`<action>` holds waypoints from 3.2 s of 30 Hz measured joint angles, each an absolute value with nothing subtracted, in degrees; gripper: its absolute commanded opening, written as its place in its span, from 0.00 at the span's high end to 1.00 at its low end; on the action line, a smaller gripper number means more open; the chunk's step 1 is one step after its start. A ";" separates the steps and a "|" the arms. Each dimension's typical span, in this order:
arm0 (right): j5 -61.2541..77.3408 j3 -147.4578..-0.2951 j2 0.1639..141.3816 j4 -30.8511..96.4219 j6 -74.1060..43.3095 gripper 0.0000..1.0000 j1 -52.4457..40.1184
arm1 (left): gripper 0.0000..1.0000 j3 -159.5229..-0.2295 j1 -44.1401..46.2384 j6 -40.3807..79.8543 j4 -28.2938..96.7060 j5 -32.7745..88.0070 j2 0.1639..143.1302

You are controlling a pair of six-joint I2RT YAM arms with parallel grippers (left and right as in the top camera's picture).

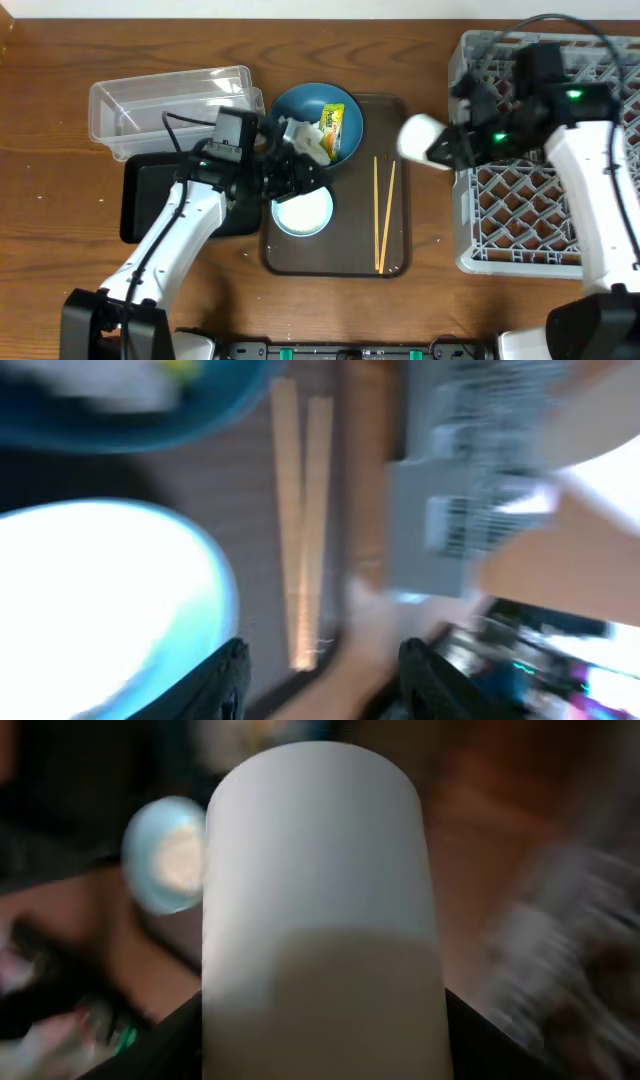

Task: Sort waste into correct bins and load items into the dishwasher rack
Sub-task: 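Hand the white cup from the left gripper to the right gripper, then place the white cup into the dish rack with the right gripper, then grasp the white tissue on the blue plate with the left gripper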

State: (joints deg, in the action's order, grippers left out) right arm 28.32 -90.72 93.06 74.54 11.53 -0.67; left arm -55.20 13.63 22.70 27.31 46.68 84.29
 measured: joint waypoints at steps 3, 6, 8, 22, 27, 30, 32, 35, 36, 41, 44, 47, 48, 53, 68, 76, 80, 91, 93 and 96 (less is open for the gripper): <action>22.06 -95.57 93.06 77.73 7.25 0.99 4.71 | 0.49 -55.11 12.95 19.53 32.14 38.87 80.31; 15.81 -100.05 93.06 79.94 2.96 0.99 10.13 | 0.51 -55.11 12.43 17.69 35.24 31.70 73.45; 12.03 -102.08 93.06 81.19 0.45 0.99 13.45 | 0.51 -55.11 12.43 17.02 36.49 27.86 69.60; 1.23 -125.19 109.06 96.90 -5.43 0.99 33.28 | 0.51 -55.11 12.43 15.99 39.44 17.50 63.70; 1.21 -127.90 116.77 96.71 -6.11 0.99 37.12 | 0.51 -55.11 12.43 15.99 39.88 17.17 63.70; 1.26 -127.92 120.57 96.84 -6.57 0.99 38.89 | 0.51 -55.11 12.43 15.99 39.92 17.15 63.70; 1.26 -127.94 122.56 96.82 -6.68 0.99 39.72 | 0.51 -55.11 12.43 15.99 39.97 17.12 63.70; 1.23 -127.94 124.75 96.47 -6.87 0.98 40.64 | 0.51 -55.11 12.43 15.99 39.99 17.12 63.70; 1.26 -127.94 125.12 96.27 -6.92 0.94 40.71 | 0.51 -55.11 12.43 15.99 39.99 17.12 63.70; 1.61 -127.94 126.19 95.77 -7.31 0.01 40.82 | 0.51 -55.11 12.43 15.99 40.03 17.12 63.70; 1.69 -127.98 126.21 95.53 -7.31 0.01 40.82 | 0.51 -55.11 12.43 15.99 40.03 16.95 63.70; 1.89 -127.98 126.21 95.53 -7.38 0.01 40.82 | 0.51 -55.11 12.43 15.99 40.03 16.93 63.70; 2.17 -127.98 126.21 95.53 -7.38 0.01 40.82 | 0.51 -55.11 12.43 15.99 40.03 16.93 63.70; 5.54 -128.01 126.21 95.59 -7.11 0.01 40.80 | 0.50 -55.11 12.43 15.99 40.03 16.73 63.70; 16.19 -128.20 112.92 93.86 -2.28 0.01 29.63 | 0.44 -55.11 12.43 15.55 40.10 14.35 63.72; 14.74 -128.05 104.12 97.03 -1.69 0.01 16.01 | 0.44 -57.78 12.43 14.33 39.77 13.08 67.13; 13.06 -124.77 101.16 96.79 -1.69 0.01 10.66 | 0.44 -65.21 12.43 13.39 40.88 13.08 73.65; 10.68 -101.34 88.16 87.72 -3.01 0.01 -0.54 | 0.44 -73.56 15.51 9.13 37.26 12.93 90.26; 10.61 -96.47 85.69 85.95 -3.22 0.01 -2.50 | 0.44 -73.60 16.73 8.34 34.83 12.93 92.79; 10.70 -90.04 82.65 84.97 -3.40 0.01 -5.54 | 0.44 -73.67 18.06 7.42 31.09 12.97 95.83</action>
State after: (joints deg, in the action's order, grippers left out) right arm 10.70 -90.04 82.65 84.97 -3.40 -5.54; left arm -73.67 18.06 7.42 31.09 12.97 95.83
